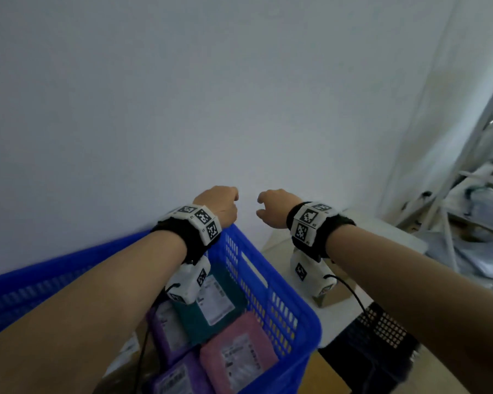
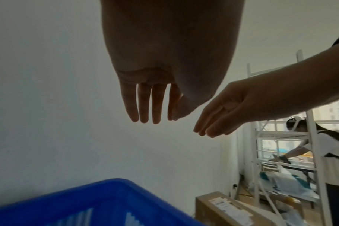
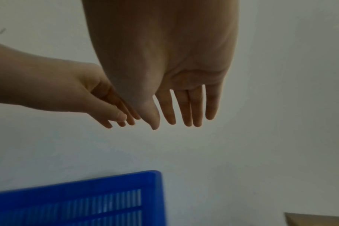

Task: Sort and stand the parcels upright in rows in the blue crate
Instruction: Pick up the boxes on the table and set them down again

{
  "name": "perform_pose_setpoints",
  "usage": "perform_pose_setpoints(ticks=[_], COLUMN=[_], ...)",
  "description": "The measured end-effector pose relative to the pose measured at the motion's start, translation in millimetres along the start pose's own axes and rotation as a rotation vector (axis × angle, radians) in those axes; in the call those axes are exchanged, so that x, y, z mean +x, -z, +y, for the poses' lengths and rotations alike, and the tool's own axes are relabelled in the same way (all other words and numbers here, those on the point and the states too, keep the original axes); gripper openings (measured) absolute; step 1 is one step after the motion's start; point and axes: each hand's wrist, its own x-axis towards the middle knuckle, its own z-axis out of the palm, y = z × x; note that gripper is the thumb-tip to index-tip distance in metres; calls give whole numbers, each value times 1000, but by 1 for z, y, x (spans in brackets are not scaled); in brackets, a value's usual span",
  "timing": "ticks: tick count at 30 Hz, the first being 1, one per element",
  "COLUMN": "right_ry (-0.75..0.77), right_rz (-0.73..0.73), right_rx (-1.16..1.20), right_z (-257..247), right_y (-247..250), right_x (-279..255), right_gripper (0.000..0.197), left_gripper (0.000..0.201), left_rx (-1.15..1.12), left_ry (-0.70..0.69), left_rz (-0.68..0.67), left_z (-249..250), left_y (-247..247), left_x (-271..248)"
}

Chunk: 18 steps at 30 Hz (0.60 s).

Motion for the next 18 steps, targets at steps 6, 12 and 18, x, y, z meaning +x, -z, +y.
perform_pose_setpoints(ticks=[6,12,18], right_ry=[-122,-208,-261], right_rz=[-40,-131,-208], right_rx=[26,100,227], right_z=[130,234,299], right_y=[-2,-36,-88], right_x=[5,14,30], right_gripper=[39,38,38], left_gripper=[36,32,35], left_rx=[-66,-125,-167], left_ry=[-42,-7,109], left_rz=[-94,-269,-422], left_z=[101,166,192], left_y=[-49,-113,-179], left_x=[65,107,133])
